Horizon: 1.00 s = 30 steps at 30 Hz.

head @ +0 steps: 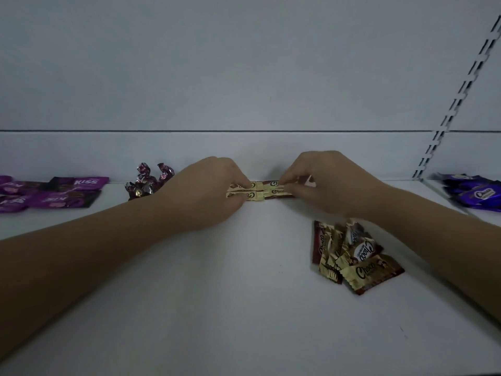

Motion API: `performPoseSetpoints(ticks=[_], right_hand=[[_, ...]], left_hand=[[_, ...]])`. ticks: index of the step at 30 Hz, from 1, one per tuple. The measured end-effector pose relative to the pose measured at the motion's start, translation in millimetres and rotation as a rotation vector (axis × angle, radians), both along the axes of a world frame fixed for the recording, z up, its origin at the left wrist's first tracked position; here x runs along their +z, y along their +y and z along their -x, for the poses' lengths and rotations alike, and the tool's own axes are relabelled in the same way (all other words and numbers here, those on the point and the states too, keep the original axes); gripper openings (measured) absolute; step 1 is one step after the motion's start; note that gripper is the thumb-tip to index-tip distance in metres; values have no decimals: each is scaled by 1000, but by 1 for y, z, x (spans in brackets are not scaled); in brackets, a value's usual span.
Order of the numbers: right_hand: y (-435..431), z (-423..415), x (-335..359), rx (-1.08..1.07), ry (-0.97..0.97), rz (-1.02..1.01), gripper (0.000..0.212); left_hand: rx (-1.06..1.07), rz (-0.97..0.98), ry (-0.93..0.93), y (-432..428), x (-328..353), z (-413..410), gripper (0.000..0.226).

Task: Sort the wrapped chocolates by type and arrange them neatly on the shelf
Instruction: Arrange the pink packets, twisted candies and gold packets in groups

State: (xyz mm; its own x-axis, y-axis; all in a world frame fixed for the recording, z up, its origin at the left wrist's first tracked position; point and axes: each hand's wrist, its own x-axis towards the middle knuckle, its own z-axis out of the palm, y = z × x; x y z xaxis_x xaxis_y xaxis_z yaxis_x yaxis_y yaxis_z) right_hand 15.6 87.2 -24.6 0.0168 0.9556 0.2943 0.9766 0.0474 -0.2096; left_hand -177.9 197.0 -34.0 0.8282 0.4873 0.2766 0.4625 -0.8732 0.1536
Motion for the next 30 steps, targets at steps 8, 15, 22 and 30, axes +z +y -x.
performPoseSetpoints(ticks=[8, 15, 22, 30], right_hand=[[-46, -7, 49, 136, 104, 560, 19], [-77, -16, 45, 62, 45, 593, 26], [-83, -27, 39, 13, 134, 466, 25], [-79, -33, 55, 38, 285, 356, 2]], left_hand=[[-109, 193, 45, -63, 13, -25, 28], [-213, 231, 197, -86, 16, -43, 39], [-174, 263, 321, -88, 21, -51, 37], [-107, 401, 254, -70, 32, -40, 19]])
